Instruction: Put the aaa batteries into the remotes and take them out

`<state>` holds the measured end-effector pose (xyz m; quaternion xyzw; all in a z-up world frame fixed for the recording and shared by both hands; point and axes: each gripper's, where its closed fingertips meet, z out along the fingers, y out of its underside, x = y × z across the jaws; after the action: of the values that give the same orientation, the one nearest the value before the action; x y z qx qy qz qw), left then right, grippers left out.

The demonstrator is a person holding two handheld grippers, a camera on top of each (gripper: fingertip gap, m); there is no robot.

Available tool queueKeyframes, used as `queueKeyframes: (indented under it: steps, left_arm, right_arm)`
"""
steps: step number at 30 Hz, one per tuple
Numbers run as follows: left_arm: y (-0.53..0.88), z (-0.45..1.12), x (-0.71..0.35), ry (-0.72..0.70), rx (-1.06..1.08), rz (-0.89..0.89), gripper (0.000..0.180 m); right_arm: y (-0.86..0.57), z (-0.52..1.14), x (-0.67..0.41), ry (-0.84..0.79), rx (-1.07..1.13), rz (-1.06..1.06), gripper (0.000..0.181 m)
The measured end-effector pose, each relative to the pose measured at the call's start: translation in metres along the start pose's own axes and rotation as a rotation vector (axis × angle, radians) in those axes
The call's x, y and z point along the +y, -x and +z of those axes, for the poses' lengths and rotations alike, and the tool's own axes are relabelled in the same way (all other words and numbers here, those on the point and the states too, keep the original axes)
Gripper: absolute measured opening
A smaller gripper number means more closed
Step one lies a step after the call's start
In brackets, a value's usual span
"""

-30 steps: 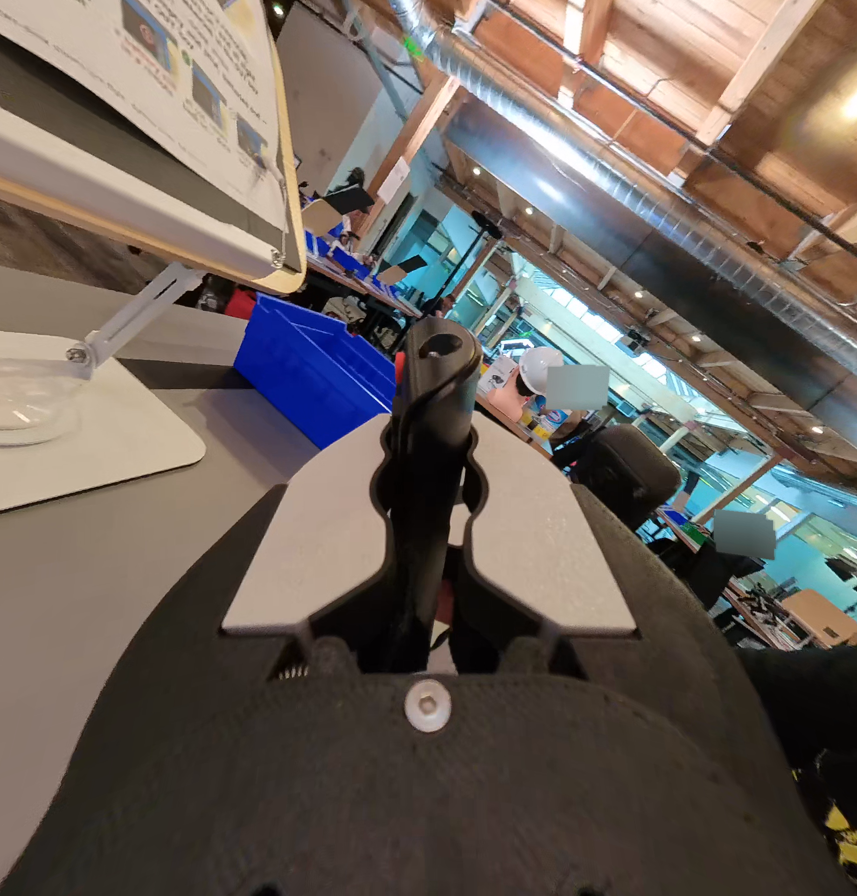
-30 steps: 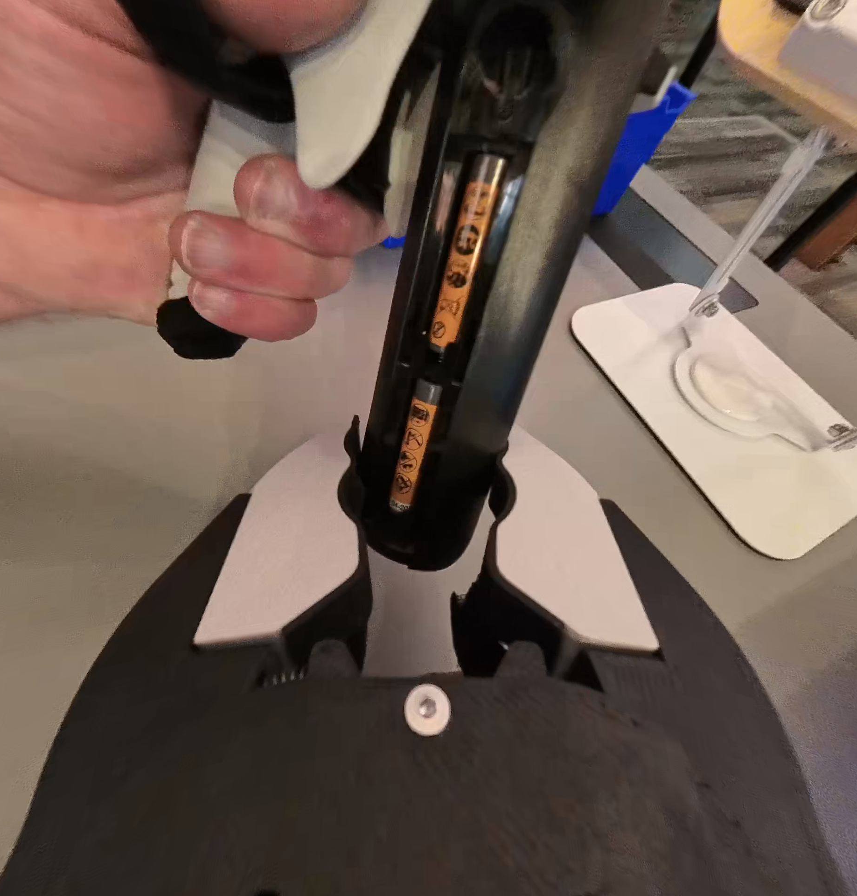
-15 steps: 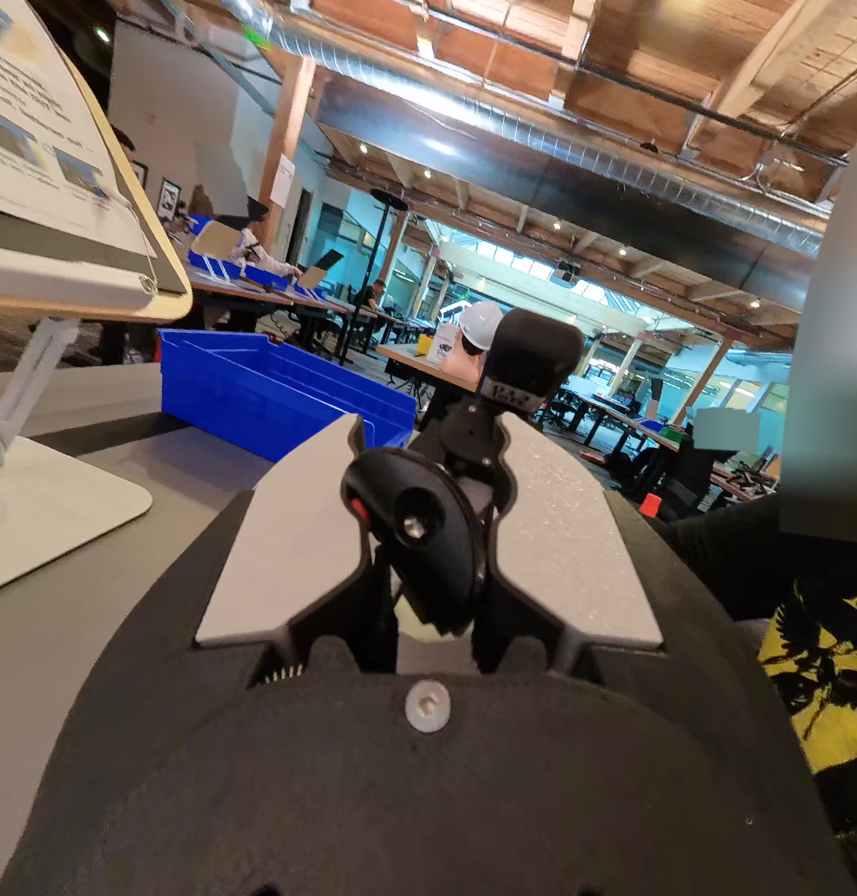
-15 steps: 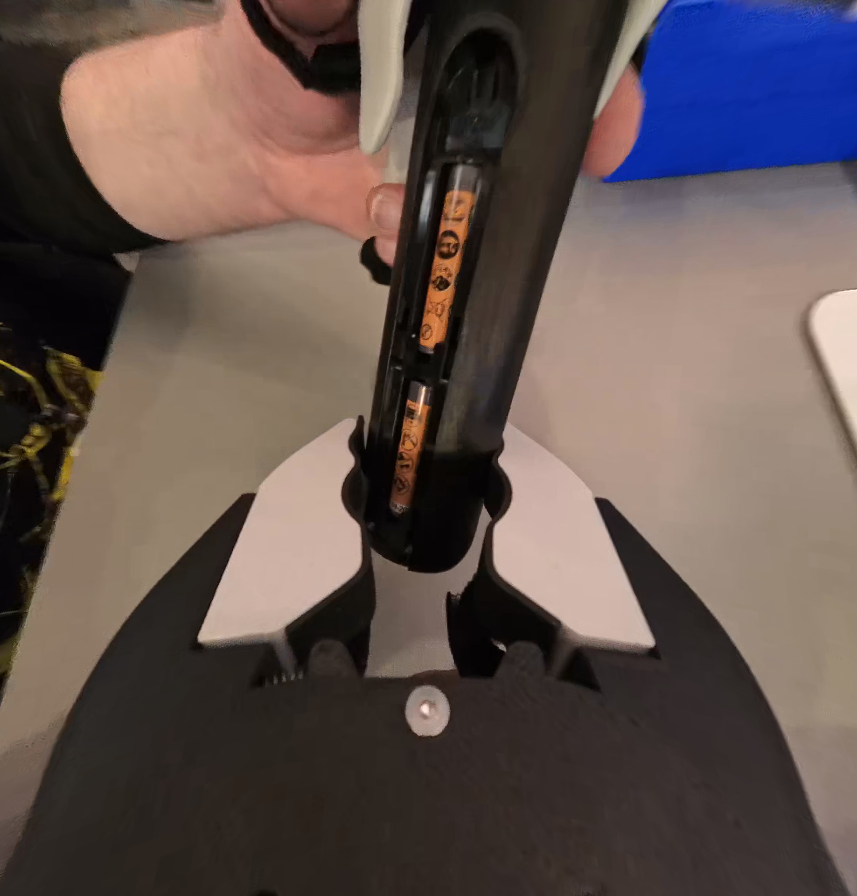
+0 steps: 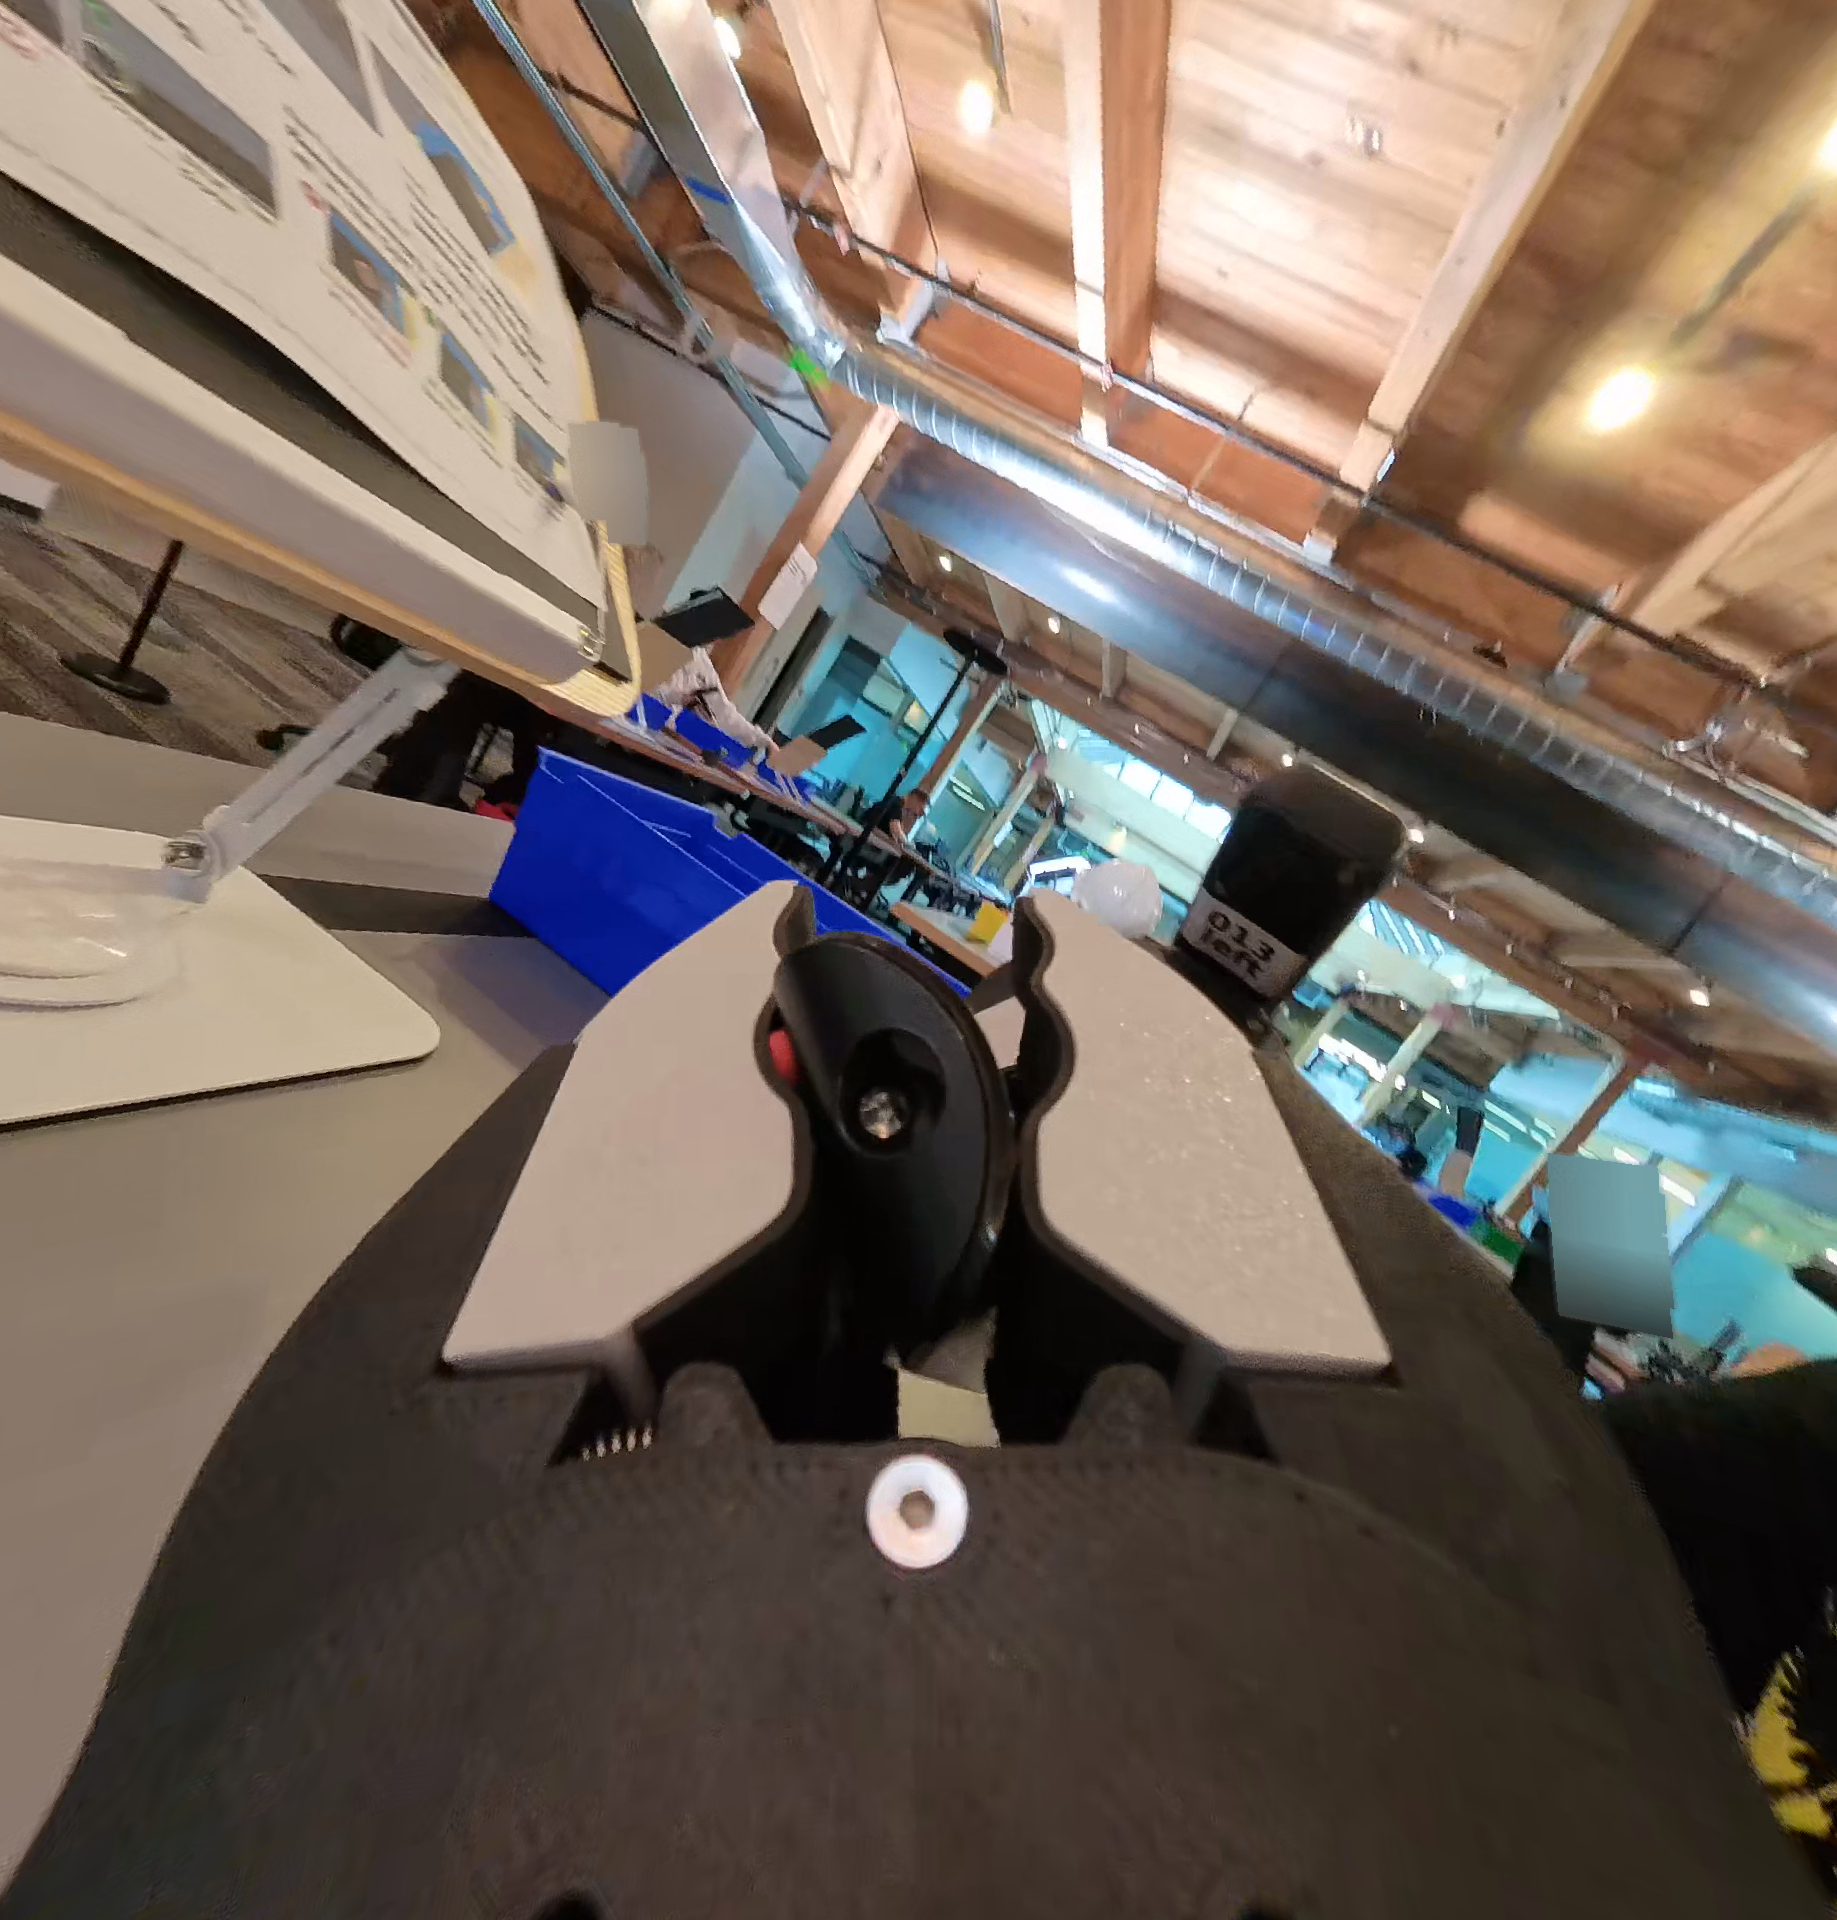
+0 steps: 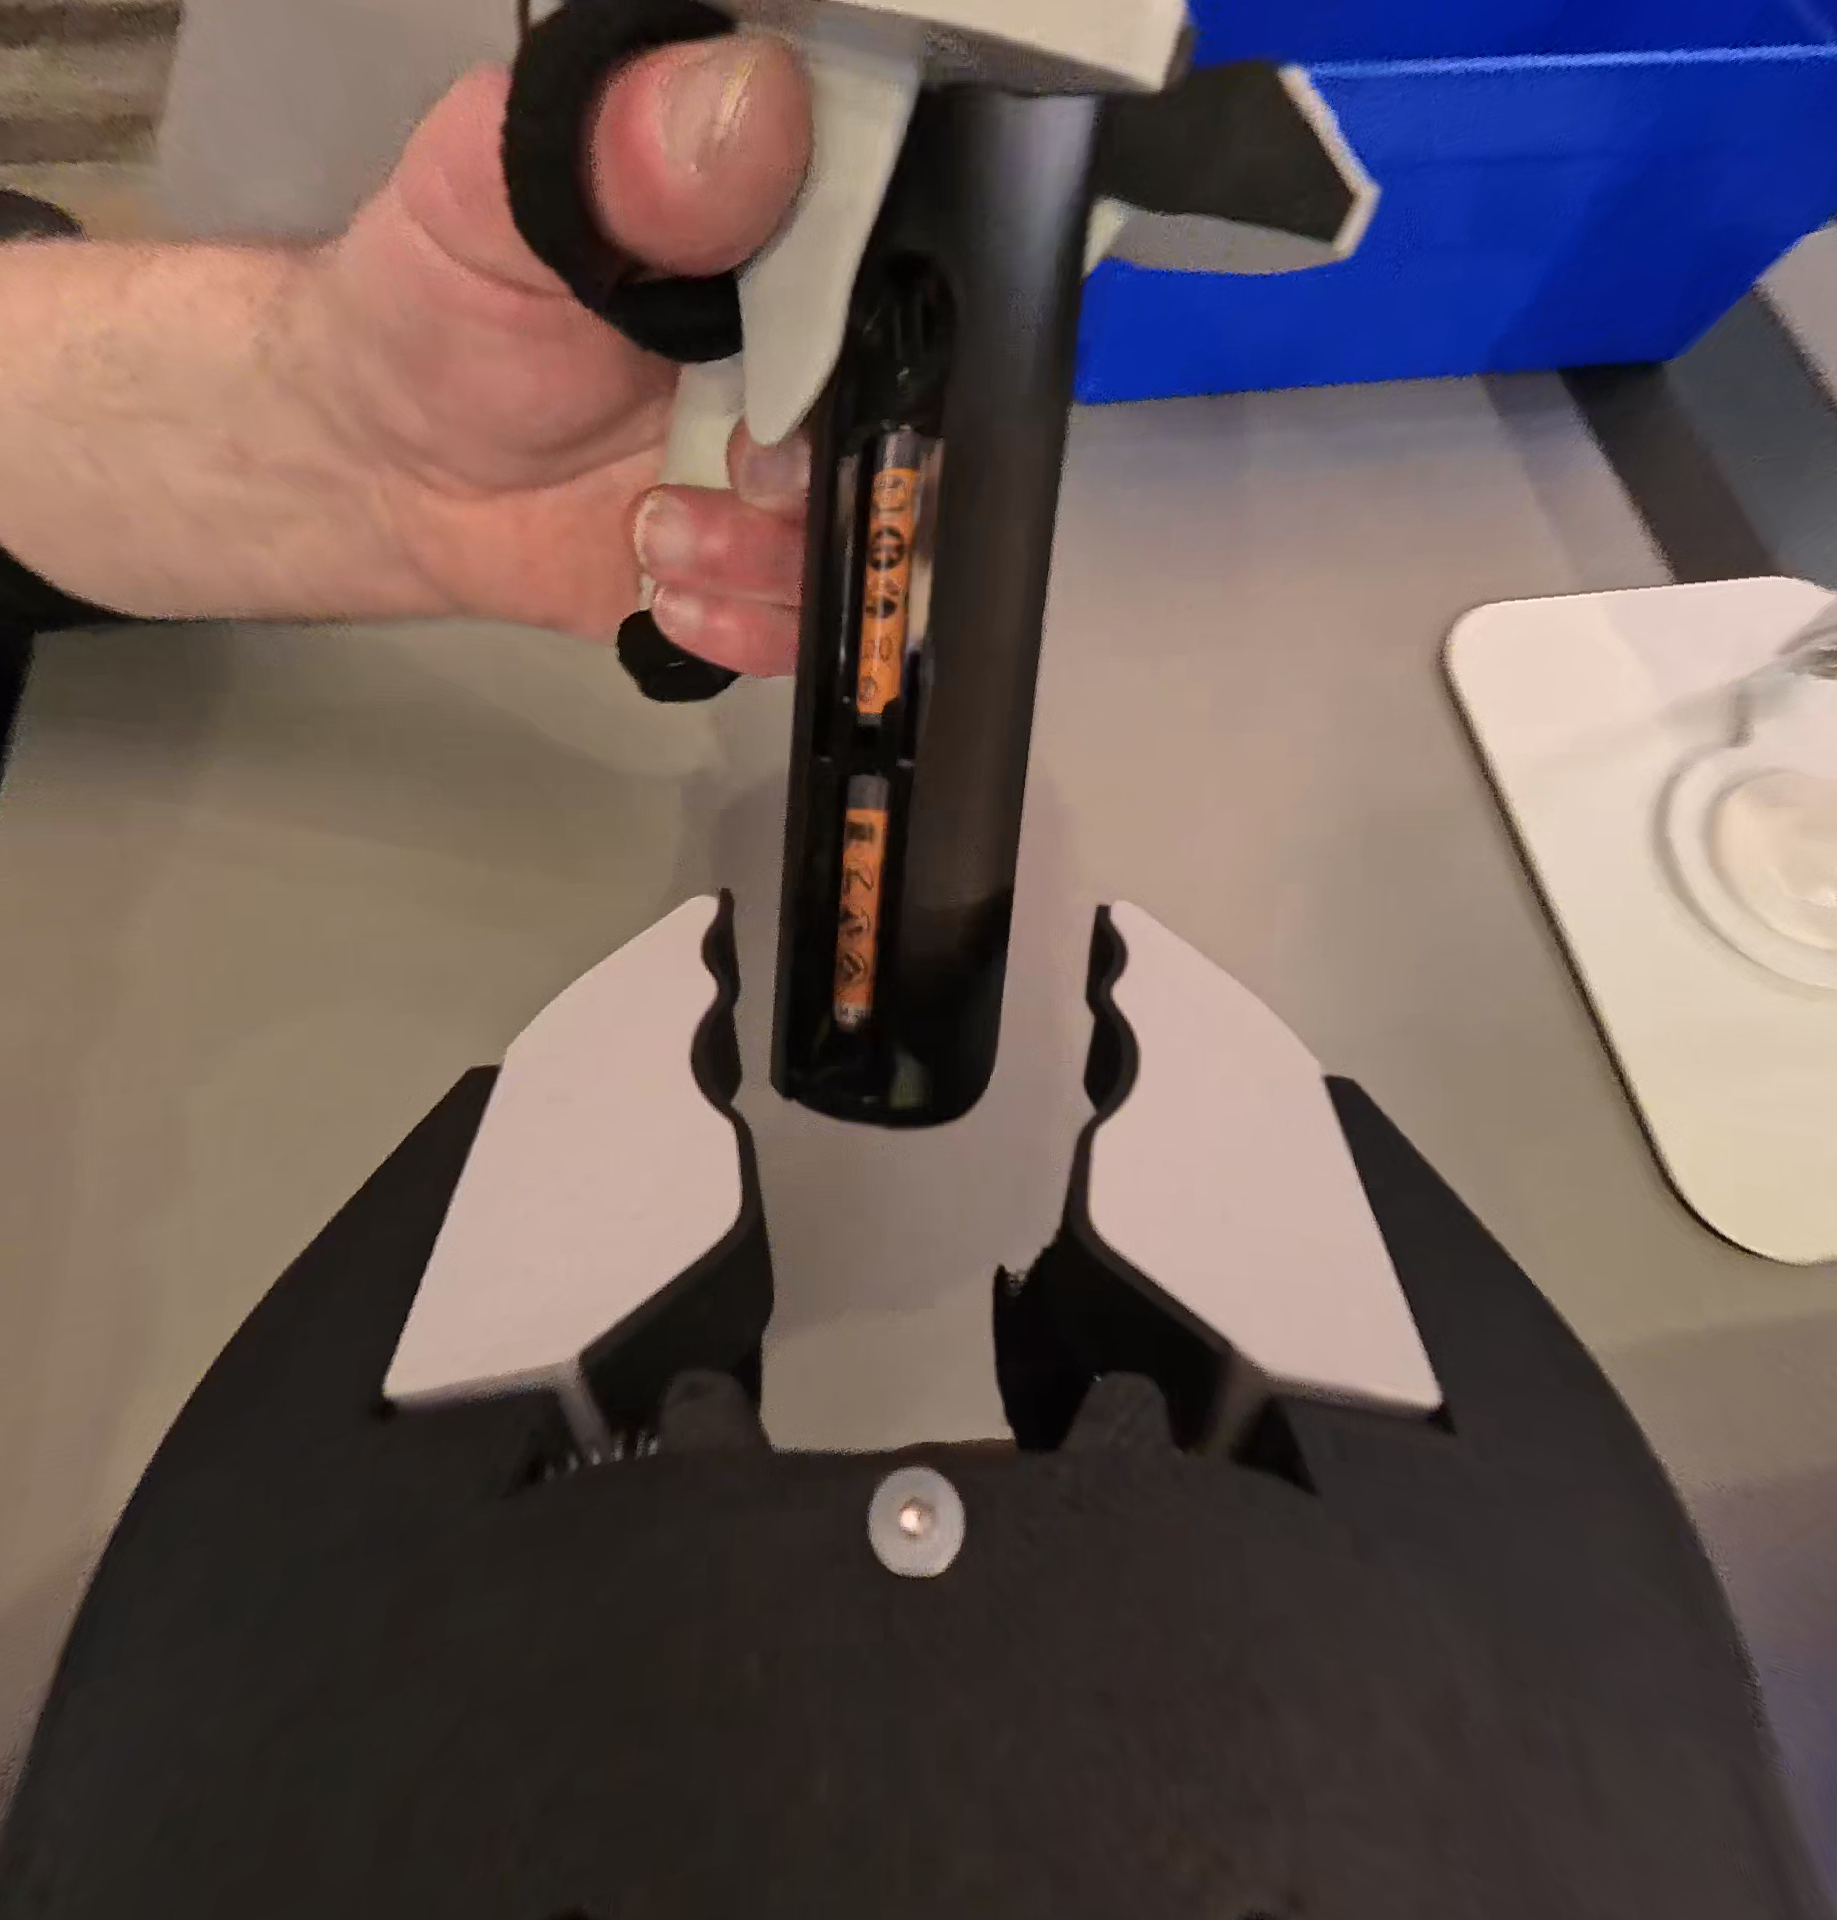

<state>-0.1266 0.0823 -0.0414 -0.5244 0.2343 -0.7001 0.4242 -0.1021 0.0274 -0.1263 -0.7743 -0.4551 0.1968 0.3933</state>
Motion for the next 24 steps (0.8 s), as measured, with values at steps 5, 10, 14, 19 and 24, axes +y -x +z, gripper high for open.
queueKeyframes:
  steps: [5,10,14,19,24]
  left_arm:
    - [0.003,-0.004,-0.009,-0.093,0.02,-0.01,0.038]
    - [-0.001,-0.002,-0.022,-0.159,0.006,0.077,0.038]
    - [-0.011,0.001,-0.028,-0.18,-0.002,0.199,0.038]
    - [-0.019,0.002,-0.028,-0.176,-0.05,0.335,0.038]
    - [-0.019,0.004,-0.028,-0.181,-0.078,0.361,0.037]
  right_arm:
    - [-0.016,-0.019,-0.002,-0.186,0.113,0.221,0.069]
    - [-0.022,-0.017,-0.001,-0.409,0.146,0.552,0.07]
    - [-0.029,-0.015,-0.012,-0.577,0.143,0.69,0.065]
    - [-0.031,-0.006,-0.02,-0.606,0.146,0.722,0.064]
    - [-0.038,0.001,-0.025,-0.646,0.123,0.781,0.062]
